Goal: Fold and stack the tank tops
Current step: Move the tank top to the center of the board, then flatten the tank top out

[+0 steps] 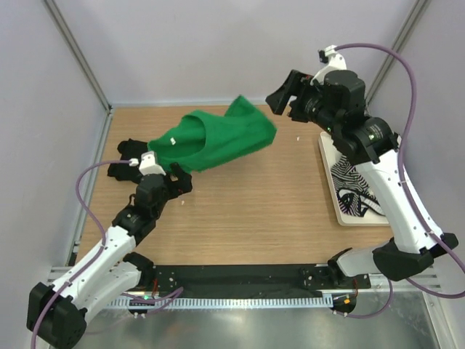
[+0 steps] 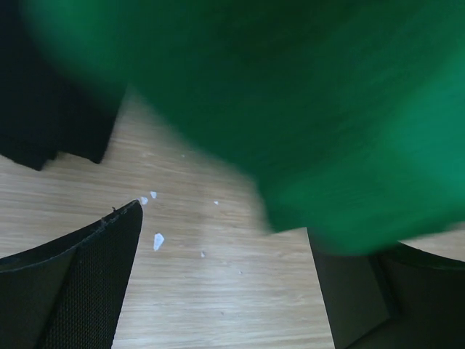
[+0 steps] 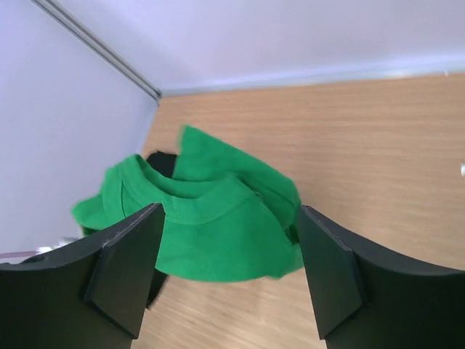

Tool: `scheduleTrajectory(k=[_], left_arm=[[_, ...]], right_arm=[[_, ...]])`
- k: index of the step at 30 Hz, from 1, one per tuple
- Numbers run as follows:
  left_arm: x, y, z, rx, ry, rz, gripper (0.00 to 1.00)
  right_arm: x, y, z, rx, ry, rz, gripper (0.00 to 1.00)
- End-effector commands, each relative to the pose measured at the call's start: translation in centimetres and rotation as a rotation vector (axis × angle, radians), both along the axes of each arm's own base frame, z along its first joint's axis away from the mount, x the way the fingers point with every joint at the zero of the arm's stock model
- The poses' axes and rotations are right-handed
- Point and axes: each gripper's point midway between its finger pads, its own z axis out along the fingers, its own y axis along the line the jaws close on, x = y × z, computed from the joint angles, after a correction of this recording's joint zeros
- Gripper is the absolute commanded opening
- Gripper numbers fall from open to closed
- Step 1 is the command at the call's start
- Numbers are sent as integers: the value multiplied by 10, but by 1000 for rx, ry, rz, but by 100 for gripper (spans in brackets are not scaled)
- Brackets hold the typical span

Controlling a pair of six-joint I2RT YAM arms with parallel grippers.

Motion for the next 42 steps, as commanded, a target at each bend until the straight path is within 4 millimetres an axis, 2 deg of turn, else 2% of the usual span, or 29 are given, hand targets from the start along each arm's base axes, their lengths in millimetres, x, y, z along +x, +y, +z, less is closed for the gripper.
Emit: scheduleTrajectory(k=[1, 2, 3, 4, 5, 7, 8, 10, 11, 14, 16, 17, 18, 19, 20, 22, 24, 25, 27, 29, 31, 32, 34, 36, 37, 38, 40, 41, 42], left_arm=[[0, 29, 6, 40, -30, 148, 95], [-1, 31, 8, 40, -37, 157, 95], [-2, 31, 7, 41, -34, 155, 95], [-2, 31, 6, 42, -31, 152, 95], [-2, 30, 5, 42, -26, 148, 95], [-1, 29, 3, 52, -12, 149, 96], [0, 31, 2, 58, -6, 160, 96], [3, 30, 0, 67, 17, 166, 96], [3, 32, -2, 76, 25, 176, 96], [6, 34, -5, 90, 46, 197, 97], [7, 33, -7, 98, 54, 189, 97], [7, 31, -7, 97, 54, 182, 97], [8, 28, -9, 94, 58, 166, 96], [9, 26, -11, 101, 60, 153, 96], [10, 23, -13, 100, 67, 141, 94], [13, 19, -17, 111, 85, 122, 91], [14, 18, -15, 114, 88, 119, 88], [14, 18, -16, 116, 92, 116, 87], [13, 16, -13, 107, 84, 103, 83], [11, 5, -1, 64, 36, 42, 76], [9, 0, 0, 42, 1, 8, 75], [8, -3, 2, 35, -7, -7, 75], [7, -4, 2, 37, -9, -19, 75], [8, -9, -1, 37, 5, -44, 76], [8, -11, -2, 38, 11, -57, 77], [8, -15, -1, 33, 13, -74, 79], [8, -16, -3, 40, 20, -74, 83], [8, -16, -4, 44, 20, -68, 84], [7, -14, -3, 45, 15, -61, 86]], right_arm=[[5, -5, -71, -95, 150, -38, 80], [7, -3, -109, -114, 198, -36, 80], [4, -2, -123, -109, 211, -28, 79], [0, 0, -118, -68, 166, -9, 79], [-6, 1, -156, -93, 223, 6, 75], [-10, 7, -172, -73, 218, 45, 71], [-19, 12, -199, -89, 268, 92, 68], [-23, 19, -222, -123, 301, 135, 67], [-24, 23, -242, -154, 342, 151, 66], [-25, 37, -264, -205, 365, 191, 68], [-18, 45, -283, -239, 393, 206, 70], [-14, 50, -283, -242, 392, 208, 72], [-8, 52, -300, -267, 424, 201, 73], [-3, 54, -305, -276, 429, 193, 73], [5, 56, -304, -278, 425, 183, 74], [16, 61, -324, -298, 456, 172, 74], [24, 68, -332, -295, 468, 169, 76], [27, 71, -350, -308, 503, 175, 76], [33, 79, -356, -300, 519, 185, 77], [32, 88, -375, -291, 559, 221, 71], [26, 94, -386, -285, 588, 257, 54], [19, 96, -394, -284, 613, 283, 36], [1, 104, -397, -298, 618, 328, 16], [-28, 104, -399, -307, 618, 372, 8], [-59, 108, -409, -344, 634, 423, 3], [-74, 113, -398, -355, 595, 447, 2], [-105, 115, -399, -388, 590, 498, 1], [-132, 116, -408, -423, 605, 541, 5], [-139, 115, -399, -414, 582, 550, 14]])
